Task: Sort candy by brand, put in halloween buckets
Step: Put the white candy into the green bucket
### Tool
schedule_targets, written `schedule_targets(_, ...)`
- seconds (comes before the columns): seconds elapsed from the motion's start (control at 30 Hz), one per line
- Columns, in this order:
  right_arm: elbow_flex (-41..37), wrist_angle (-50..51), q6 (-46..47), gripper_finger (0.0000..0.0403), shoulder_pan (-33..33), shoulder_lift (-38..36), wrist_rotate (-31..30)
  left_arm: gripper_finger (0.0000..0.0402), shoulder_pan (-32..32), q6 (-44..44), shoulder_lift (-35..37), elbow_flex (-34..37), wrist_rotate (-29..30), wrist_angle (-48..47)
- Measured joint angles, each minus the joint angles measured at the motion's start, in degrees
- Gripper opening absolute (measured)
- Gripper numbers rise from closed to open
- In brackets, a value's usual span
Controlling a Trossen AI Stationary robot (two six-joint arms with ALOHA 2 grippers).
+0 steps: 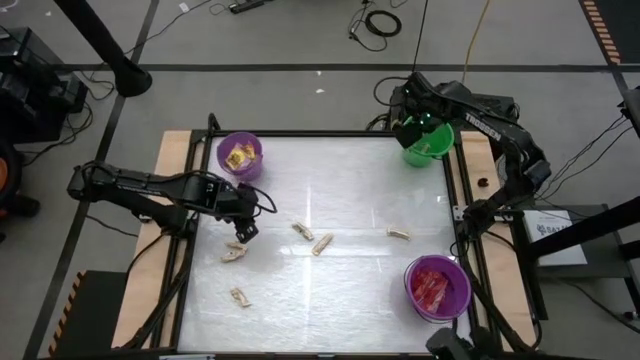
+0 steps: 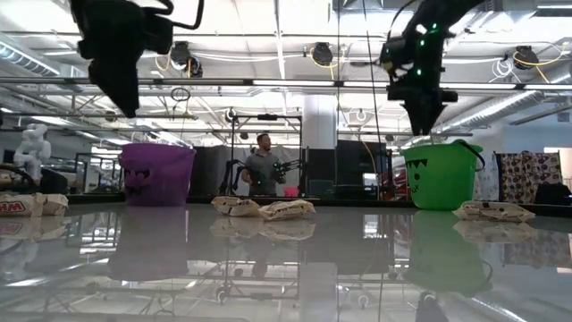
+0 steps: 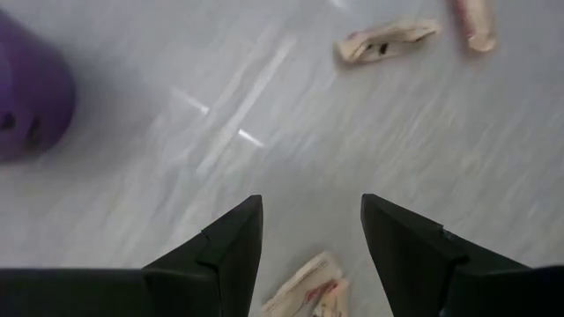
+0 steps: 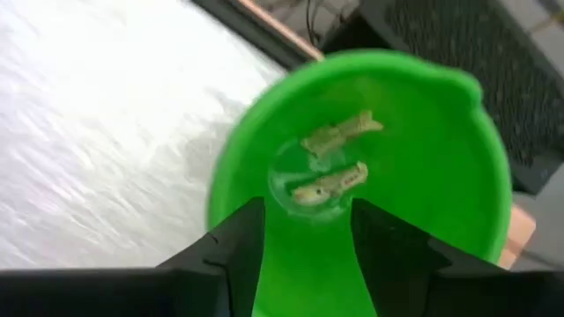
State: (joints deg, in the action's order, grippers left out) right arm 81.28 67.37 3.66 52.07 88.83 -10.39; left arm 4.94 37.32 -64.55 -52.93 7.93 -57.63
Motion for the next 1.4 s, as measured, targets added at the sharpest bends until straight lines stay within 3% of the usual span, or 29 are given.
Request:
schedule_targets(0.23,0.1,-3.0,-0.2,0.0169,-2.5,-5.7,1.7,0.0200,0.1,6.4,0.0,0.0,4.2,10.4)
schedule_targets(0.43,0.1,-6.8,-1.1,0.0169,-7.5,-9.5,10.7,0.0200,1.4,8.9,0.0,0.0,4.3,14.8)
schedule_targets(0.6,0.1,-10.3,4.4,0.0169,-15.2,-11.0,18.0,0.0200,2.3,8.5,0.0,0.0,4.4,14.7)
schedule_targets(0.77,0.1,-15.8,12.3,0.0169,-25.8,-11.2,18.2,0.0200,2.3,2.2,0.0,0.0,2.2,14.5)
schedule_targets(1.03,0.1,-32.6,19.0,0.0169,-42.1,-7.3,17.8,0.0200,4.9,-3.2,-1.2,0.0,-1.1,10.0)
schedule_targets(1.4,0.1,-42.0,20.9,0.0169,-55.4,2.6,16.4,0.0200,9.3,-3.3,-10.8,0.0,-7.9,5.7)
